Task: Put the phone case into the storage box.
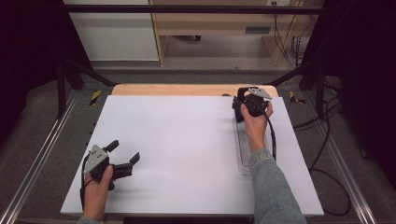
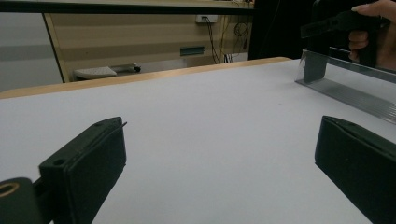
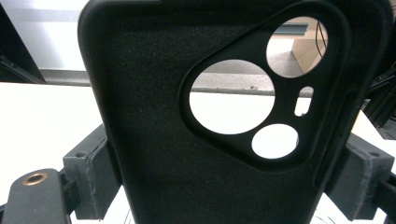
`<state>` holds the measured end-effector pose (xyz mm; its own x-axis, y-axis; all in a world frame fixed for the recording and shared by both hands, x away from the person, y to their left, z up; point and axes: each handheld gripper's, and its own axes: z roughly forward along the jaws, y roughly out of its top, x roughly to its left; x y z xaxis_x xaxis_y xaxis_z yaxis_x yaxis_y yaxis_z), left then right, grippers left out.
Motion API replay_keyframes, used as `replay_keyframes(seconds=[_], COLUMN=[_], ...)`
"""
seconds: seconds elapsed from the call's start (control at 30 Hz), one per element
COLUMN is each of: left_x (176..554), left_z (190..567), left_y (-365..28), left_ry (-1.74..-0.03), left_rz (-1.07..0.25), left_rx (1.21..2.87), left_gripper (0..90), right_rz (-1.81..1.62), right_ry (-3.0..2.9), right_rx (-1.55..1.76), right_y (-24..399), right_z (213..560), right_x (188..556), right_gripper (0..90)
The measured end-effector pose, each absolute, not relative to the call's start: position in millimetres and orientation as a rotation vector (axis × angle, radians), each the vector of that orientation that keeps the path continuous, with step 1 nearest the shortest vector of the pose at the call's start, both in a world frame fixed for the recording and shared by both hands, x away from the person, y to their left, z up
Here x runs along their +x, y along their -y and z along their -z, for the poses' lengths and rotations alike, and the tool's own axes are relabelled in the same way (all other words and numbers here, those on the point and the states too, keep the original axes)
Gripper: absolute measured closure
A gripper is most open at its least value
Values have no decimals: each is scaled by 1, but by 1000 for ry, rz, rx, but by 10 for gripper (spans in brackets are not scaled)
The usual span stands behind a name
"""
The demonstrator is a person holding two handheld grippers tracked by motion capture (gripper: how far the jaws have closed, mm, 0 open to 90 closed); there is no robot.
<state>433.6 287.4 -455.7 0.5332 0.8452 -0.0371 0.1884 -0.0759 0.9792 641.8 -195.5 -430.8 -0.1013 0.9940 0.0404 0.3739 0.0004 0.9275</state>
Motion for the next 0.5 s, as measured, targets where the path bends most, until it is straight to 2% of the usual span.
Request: replay_keyframes(seconds=[0.5], left_x=[433], left_z=[455], left_y=[-285], left_ry=[-902], left_rz=[-685], left_rx=[1583], left_gripper=[23], right_rz=[-1106], right_ry=[-1575], right_rx=[1452], right_y=[195], right_z=[430], right_x=[641], right_gripper=[124])
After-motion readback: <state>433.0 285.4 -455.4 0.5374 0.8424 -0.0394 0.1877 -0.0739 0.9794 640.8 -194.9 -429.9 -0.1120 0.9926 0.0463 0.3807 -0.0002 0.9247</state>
